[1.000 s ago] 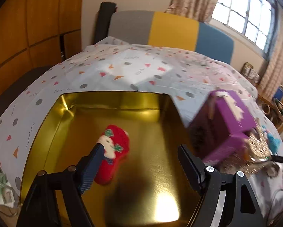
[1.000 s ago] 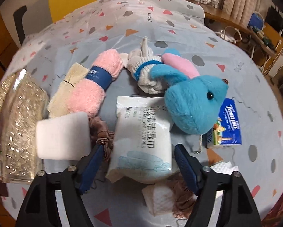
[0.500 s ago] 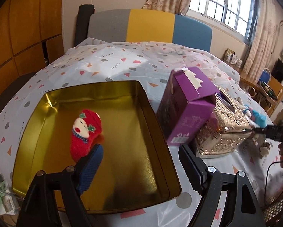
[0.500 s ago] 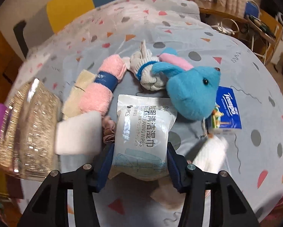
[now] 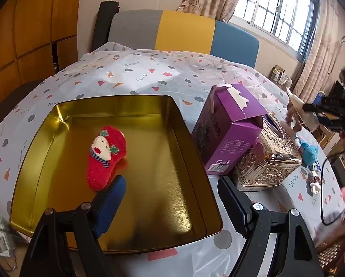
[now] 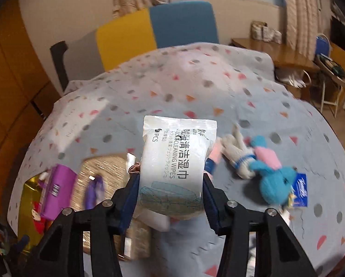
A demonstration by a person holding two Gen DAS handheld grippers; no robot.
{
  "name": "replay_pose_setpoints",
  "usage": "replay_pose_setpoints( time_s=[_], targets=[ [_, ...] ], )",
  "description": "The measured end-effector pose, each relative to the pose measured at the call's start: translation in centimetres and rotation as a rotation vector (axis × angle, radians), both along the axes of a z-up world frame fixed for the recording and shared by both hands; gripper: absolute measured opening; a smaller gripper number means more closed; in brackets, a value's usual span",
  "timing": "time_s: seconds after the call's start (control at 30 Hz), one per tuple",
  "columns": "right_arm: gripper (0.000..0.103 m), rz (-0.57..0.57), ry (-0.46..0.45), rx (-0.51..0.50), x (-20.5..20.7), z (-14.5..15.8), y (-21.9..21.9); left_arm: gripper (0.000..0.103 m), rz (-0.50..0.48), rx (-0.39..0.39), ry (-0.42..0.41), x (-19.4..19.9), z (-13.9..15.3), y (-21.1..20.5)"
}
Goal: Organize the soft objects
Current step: 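Carry the wet-wipes pack into the gold tin and open the right tool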
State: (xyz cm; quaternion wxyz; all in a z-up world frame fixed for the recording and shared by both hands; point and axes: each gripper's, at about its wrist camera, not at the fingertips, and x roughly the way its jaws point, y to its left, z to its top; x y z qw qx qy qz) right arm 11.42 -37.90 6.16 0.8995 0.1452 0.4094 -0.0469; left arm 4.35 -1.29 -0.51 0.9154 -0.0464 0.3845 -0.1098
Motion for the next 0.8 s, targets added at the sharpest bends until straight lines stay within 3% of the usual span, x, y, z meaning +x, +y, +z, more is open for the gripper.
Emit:
replay_pose_setpoints(
  time_s=[0.37,0.63,0.8],
  targets=[
    [0.052,0.128,-0.048,0.033,3.1,3.0,6.6,0.082,0.035,-0.039,-0.009,-0.3,0.2,1.7],
    [0.052,0.394,-0.061,0.035,6.0,3.1,16.9,0.082,0.075,-0.038,-0.025,-0.7,0.6,3.4],
    [0.052,0.617,-0.039,0.034,5.5,2.0,23.8,0.083,0.125,-0.030,-0.038,-1.2,0.9,5.1]
  ],
)
